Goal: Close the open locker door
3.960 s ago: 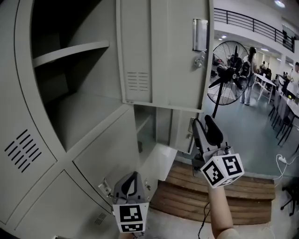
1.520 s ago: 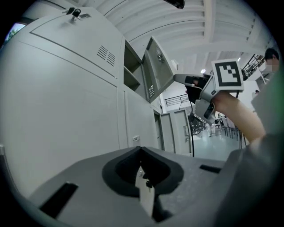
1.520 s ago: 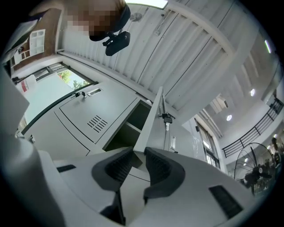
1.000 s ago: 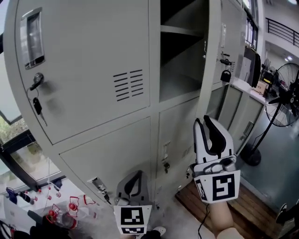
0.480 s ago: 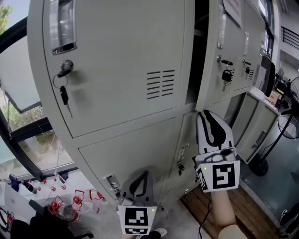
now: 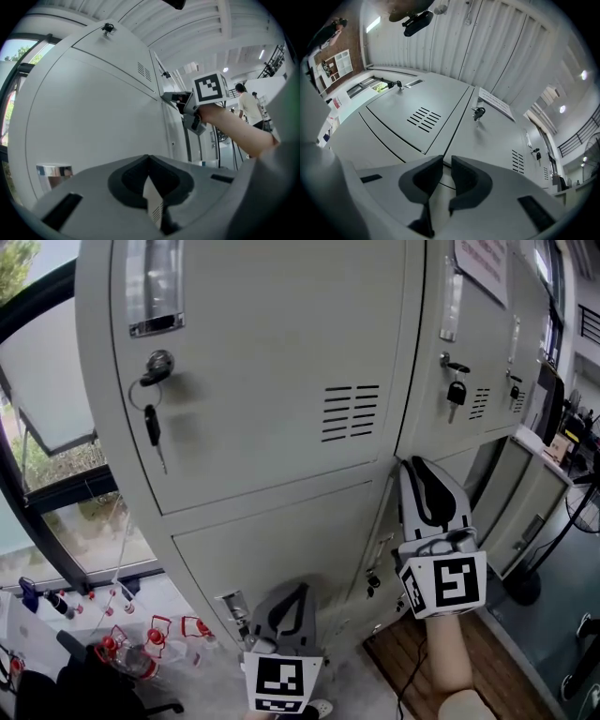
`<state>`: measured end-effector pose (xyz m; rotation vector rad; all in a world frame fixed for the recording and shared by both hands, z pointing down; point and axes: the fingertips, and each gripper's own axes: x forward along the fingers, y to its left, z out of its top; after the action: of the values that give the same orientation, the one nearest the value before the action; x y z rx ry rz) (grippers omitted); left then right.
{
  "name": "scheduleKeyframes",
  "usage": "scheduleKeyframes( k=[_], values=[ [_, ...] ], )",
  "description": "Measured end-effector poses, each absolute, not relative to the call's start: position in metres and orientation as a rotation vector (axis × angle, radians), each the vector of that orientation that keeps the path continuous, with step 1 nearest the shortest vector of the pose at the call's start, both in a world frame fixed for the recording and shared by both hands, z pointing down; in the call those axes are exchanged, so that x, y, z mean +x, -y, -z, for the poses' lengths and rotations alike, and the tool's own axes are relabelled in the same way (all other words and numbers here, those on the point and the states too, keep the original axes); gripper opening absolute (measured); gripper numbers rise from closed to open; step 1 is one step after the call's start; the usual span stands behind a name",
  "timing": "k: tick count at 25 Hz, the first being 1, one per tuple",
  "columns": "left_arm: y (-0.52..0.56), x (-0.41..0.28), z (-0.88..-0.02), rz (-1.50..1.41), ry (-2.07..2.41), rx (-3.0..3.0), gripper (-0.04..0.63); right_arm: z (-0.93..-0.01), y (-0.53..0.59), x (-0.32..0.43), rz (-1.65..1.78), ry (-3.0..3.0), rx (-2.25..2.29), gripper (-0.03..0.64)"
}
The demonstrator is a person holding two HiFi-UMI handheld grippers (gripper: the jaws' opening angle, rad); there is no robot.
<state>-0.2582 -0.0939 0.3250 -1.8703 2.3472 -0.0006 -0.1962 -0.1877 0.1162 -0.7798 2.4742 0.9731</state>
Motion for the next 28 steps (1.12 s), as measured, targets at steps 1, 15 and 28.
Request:
scheduleKeyframes(
  k=[1, 15, 28],
  values=[
    [0.094, -0.258, -0.325, 0.001, -2.347, -1.872, 0.002, -0.116, 0.188, -0.197, -0.968, -2.476, -0.777, 0.067],
    [0.091, -0.259, -0.328, -0.016, -2.371, -1.883, 0.002, -0.115, 0.193, -0.209, -0.948, -2.516, -0.721, 0.058],
    [0.096, -0.258, -0.331, 0.018, -2.332, -1.875, 0.002, -0.114, 0.185, -0.207, -0.911, -2.542, -0.631, 0.037]
  ],
)
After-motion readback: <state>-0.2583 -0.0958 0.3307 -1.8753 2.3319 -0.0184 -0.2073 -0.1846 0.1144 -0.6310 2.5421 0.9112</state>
